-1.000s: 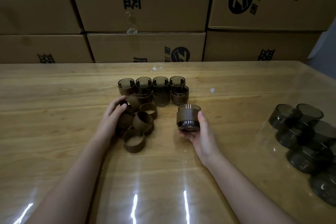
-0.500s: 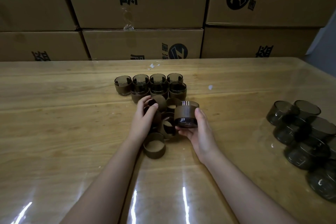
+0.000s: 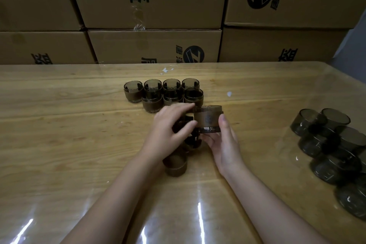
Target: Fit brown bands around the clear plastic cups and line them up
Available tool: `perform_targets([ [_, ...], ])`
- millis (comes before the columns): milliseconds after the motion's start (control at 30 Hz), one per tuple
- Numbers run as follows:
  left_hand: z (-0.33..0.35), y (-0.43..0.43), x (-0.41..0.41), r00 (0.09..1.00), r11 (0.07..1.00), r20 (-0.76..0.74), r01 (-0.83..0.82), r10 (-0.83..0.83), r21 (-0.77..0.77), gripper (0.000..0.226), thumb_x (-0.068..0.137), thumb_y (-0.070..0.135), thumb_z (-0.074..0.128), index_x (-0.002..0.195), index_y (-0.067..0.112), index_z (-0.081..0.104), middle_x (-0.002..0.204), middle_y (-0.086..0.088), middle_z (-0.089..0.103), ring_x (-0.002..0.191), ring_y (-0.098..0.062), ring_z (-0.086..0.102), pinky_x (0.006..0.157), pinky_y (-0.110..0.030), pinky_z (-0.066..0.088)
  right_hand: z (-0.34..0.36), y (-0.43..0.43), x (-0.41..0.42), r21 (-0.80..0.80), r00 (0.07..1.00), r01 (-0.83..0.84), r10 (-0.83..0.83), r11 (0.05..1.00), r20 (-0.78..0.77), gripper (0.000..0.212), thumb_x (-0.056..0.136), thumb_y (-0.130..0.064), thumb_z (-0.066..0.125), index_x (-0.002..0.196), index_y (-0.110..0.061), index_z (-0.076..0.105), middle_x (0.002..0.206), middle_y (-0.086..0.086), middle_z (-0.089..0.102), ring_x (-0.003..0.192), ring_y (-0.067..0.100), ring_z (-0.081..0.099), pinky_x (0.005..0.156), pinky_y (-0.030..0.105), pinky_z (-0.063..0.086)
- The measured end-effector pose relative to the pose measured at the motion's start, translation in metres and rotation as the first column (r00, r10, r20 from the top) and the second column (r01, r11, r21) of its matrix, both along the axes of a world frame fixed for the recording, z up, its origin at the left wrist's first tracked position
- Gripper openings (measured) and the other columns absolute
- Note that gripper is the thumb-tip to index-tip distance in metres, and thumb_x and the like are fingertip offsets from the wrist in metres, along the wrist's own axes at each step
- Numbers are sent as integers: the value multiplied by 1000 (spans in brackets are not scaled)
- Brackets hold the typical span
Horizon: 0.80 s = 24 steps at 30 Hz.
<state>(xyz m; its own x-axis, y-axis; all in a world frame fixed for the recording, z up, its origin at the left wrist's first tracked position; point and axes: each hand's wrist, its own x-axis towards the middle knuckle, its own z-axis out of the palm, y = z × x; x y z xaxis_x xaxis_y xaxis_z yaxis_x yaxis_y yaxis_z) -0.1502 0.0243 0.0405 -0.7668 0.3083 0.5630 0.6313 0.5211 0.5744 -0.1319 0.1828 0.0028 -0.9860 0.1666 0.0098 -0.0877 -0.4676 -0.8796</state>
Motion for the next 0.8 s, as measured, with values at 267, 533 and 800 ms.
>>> perform_targets([
  [267, 38, 2, 2, 892, 960, 381, 278, -245, -35, 16, 90, 26, 64, 104, 30, 61, 95, 16, 60, 82, 3, 60, 67, -10, 47, 0, 2, 5, 85, 995, -73, 78, 994, -63, 67, 67, -70, 71, 111, -20, 69, 115, 12, 70, 110, 25, 66, 88, 34, 55],
  [533, 52, -63, -27, 979, 992, 165, -114, 121, -53, 10, 85, 28, 64, 90, 34, 58, 116, 15, 44, 82, 7, 52, 76, -11, 42, -4, 0, 1, 207, 1000, 12, -6, 978, -30, 47, 82, -55, 46, 110, -22, 65, 89, -1, 73, 83, 15, 70, 65, 23, 55],
  [800, 3, -116, -67, 825, 847, 201, -494, 528, -196, 27, 88, 20, 67, 111, 6, 66, 133, -18, 38, 112, -35, 54, 105, -42, 41, -6, 1, 0, 279, 999, -36, 37, 960, 1, 40, 82, -47, 49, 103, -19, 68, 84, -3, 71, 75, 12, 66, 63, 22, 52],
])
